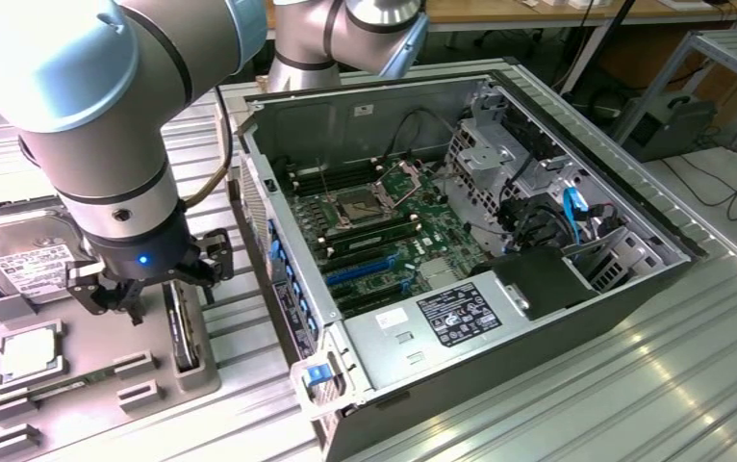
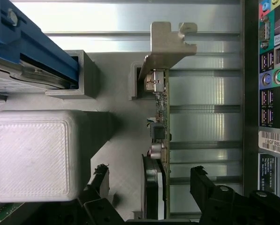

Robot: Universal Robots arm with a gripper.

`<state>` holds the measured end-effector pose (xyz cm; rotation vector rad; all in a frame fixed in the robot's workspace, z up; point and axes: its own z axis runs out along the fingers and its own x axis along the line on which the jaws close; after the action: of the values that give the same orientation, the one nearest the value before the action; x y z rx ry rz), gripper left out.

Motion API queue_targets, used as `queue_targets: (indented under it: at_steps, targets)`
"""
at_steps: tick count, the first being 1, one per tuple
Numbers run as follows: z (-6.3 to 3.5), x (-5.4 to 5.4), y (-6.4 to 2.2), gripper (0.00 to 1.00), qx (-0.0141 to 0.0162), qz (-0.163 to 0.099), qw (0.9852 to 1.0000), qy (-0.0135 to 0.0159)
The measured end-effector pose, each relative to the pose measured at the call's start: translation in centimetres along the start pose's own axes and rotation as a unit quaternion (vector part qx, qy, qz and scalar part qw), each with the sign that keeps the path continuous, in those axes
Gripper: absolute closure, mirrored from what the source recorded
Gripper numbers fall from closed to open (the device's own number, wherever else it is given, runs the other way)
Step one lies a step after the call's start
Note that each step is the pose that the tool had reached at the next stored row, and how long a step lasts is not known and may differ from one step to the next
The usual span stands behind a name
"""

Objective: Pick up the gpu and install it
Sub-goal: 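Pick up the gpu and move the gpu toward the slot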

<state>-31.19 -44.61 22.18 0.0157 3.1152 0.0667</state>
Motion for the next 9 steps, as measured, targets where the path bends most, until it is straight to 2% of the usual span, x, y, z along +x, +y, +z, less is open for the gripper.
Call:
queue_targets:
  at_steps: [6, 7, 8, 9]
  targets:
    - [0.0, 0.0, 0.0, 0.22, 0.0, 0.0, 1.0, 0.0]
    - [0.0, 0.0, 0.0, 0.28, 0.0, 0.0, 1.0, 0.0]
    - [0.0, 0.0, 0.0, 0.28, 0.0, 0.0, 1.0, 0.0]
    - [0.0, 0.0, 0.0, 0.35, 0.0, 0.0, 1.0, 0.0]
